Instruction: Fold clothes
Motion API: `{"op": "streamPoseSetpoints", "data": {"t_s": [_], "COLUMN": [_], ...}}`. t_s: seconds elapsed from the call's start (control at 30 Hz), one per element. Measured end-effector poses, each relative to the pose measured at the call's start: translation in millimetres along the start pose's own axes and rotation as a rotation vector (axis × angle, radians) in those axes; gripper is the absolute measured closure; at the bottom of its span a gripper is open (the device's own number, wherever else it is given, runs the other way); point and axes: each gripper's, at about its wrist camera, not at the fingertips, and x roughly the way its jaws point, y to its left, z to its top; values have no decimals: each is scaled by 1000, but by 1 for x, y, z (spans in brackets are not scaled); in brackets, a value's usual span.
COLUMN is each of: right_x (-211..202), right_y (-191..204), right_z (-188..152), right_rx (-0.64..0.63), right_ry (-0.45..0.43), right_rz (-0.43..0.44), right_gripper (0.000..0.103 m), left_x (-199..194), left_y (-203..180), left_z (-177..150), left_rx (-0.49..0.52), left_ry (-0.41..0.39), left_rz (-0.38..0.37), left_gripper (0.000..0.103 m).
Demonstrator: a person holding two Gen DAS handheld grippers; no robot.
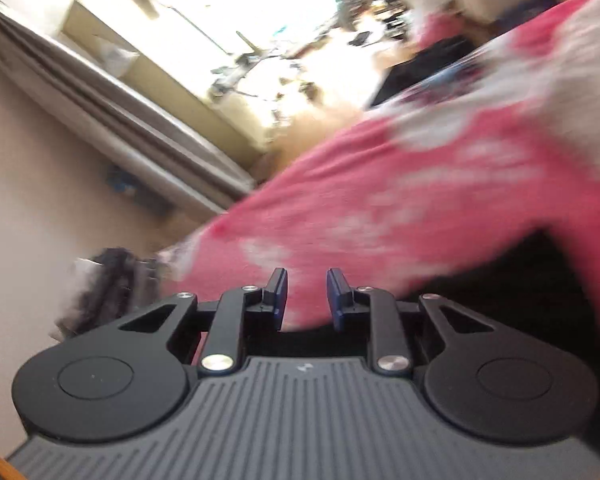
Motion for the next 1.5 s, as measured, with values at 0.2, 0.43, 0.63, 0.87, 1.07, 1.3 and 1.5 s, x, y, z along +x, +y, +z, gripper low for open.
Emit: {"op": "streamPoseSetpoints", "data": {"t_s": [0.2, 0.43, 0.63, 0.87, 1.07, 1.3, 1.5], "right_x": [-32, -70, -118, -132, -137, -121, -123], "right_y": [-85, -172, -129, -97, -156, -169, -170], "right_z": [-38, -53, -77, -120, -153, -158, -156], "right_rx": [142, 382, 72, -76, 445, 582, 600], "right_ry": [161, -92, 43, 54, 87, 75, 13], "right_rz": [-75, -153, -100, -155, -32, 44, 77], "right_gripper": [81, 83, 83, 76, 55, 51, 51], "left_x": [12, 1, -10, -17, -22, -15, -7], "left_y": [-32, -27, -34, -30, -1, 15, 21], "left_z": [-56, -97, -109, -117, -130, -130, -124], "left_rx": [43, -72, -55, -130, -371, -466, -530], "left_ry": [262, 274, 251, 203, 165, 118, 66], "left_rz": [-118, -61, 45, 83, 25, -34, -53], "left_gripper": [43, 44, 45, 48, 46, 43, 47]}}
